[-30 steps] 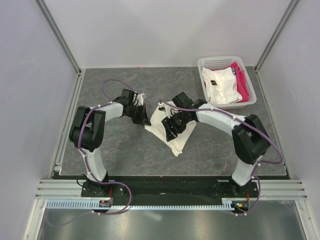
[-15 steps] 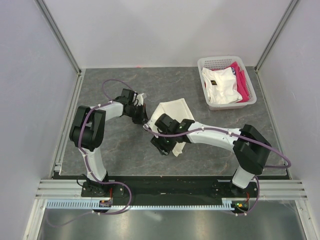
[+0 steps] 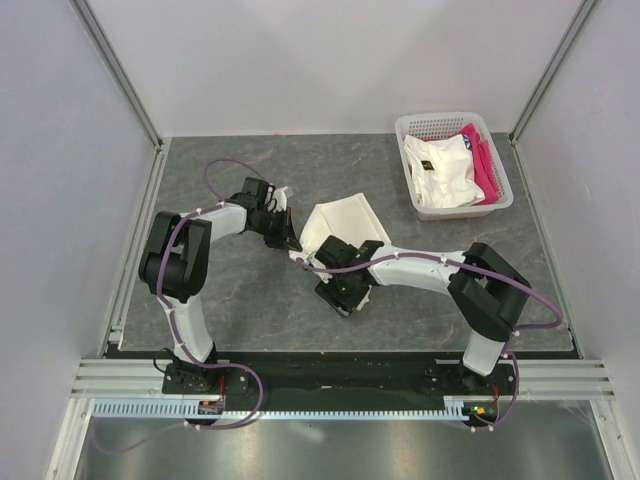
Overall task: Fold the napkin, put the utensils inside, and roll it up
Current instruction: Roll the napkin with the utensil
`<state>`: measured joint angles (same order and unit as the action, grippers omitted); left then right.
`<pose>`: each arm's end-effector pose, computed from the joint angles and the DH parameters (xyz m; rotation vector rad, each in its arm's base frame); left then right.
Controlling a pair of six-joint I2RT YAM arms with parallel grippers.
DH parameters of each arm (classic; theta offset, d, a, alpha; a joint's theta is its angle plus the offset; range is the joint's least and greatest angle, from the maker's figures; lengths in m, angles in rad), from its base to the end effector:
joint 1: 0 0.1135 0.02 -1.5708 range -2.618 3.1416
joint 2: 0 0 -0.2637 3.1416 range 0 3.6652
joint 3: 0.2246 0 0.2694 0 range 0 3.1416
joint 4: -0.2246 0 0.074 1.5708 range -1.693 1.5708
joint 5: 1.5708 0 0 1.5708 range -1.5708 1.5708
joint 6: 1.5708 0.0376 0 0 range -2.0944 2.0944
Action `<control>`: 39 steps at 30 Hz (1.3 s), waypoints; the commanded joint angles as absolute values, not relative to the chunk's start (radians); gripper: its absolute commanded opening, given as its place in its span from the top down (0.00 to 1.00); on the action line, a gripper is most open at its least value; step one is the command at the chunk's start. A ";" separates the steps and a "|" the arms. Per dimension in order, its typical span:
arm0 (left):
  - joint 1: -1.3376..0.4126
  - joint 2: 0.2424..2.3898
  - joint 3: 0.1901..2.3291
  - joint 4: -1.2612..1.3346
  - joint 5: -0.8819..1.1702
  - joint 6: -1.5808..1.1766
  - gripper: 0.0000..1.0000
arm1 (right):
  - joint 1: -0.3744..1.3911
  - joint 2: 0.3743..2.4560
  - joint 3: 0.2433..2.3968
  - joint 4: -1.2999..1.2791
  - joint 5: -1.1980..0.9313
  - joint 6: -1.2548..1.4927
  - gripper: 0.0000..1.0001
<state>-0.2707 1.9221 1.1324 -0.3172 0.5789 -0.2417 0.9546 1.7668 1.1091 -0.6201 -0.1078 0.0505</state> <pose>0.3659 -0.1229 0.1225 0.2283 2.6876 -0.9362 0.1979 0.2864 0.1525 -1.2949 2.6135 0.3452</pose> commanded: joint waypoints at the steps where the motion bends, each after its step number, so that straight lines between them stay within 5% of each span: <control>1: -0.268 1.956 1.135 -0.373 0.515 -0.201 0.98 | 0.934 1.755 1.170 -0.678 -0.043 0.031 0.46; 11: -0.268 1.959 1.137 -0.374 0.515 -0.206 0.98 | 0.934 1.710 1.229 -0.666 0.053 -0.037 0.44; 18: -0.268 1.976 1.155 -0.399 0.528 -0.225 0.98 | 0.997 1.635 1.164 -0.361 0.176 -0.118 0.46; 39: -0.268 1.985 1.170 -0.411 0.531 -0.221 0.98 | 1.031 1.873 1.235 -0.250 0.299 -0.276 0.46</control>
<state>-0.2703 1.9446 1.1679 -0.3649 0.5858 -0.2420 1.0321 1.8511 1.1946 -0.2909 0.2569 -0.2413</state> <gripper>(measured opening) 0.044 0.539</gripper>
